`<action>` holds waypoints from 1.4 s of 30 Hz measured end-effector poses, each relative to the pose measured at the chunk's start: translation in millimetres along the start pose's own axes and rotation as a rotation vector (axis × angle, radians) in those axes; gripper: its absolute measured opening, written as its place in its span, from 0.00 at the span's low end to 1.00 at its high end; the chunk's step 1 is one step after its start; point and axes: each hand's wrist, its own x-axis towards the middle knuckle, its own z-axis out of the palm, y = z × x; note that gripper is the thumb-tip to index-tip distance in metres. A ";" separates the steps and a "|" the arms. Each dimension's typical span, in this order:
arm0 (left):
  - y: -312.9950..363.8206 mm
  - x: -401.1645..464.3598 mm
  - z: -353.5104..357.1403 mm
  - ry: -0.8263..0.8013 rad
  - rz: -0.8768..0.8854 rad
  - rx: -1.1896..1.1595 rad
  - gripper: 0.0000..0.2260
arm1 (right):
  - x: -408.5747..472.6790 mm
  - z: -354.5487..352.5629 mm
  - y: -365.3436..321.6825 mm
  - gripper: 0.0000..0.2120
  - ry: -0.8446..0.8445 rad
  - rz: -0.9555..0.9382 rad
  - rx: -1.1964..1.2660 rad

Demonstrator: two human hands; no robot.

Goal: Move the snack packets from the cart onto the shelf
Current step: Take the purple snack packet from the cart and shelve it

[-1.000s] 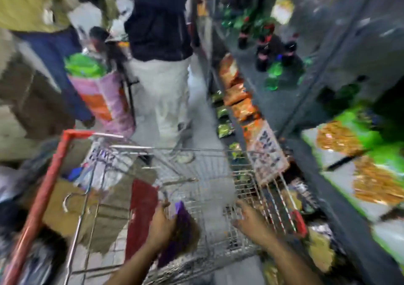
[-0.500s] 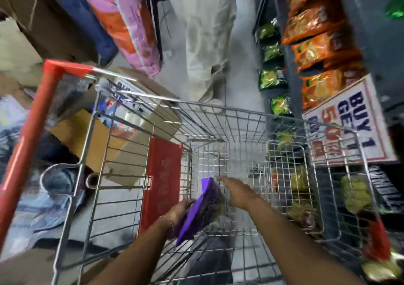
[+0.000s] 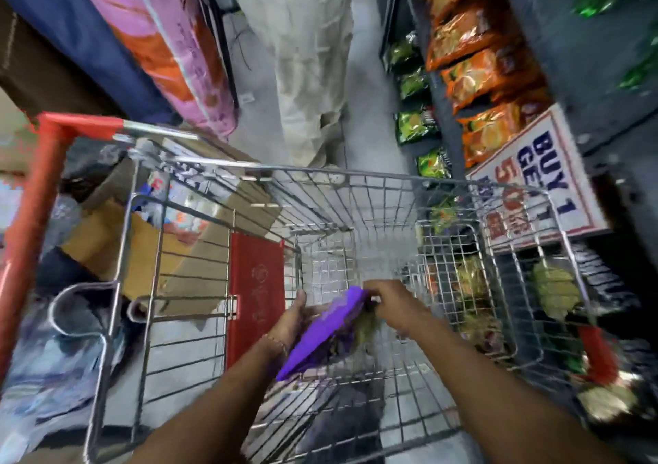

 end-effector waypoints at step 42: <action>-5.9 -390.6 620.4 -0.773 1.528 0.671 0.24 | -589.1 -319.7 -175.4 0.27 1.760 -0.253 0.309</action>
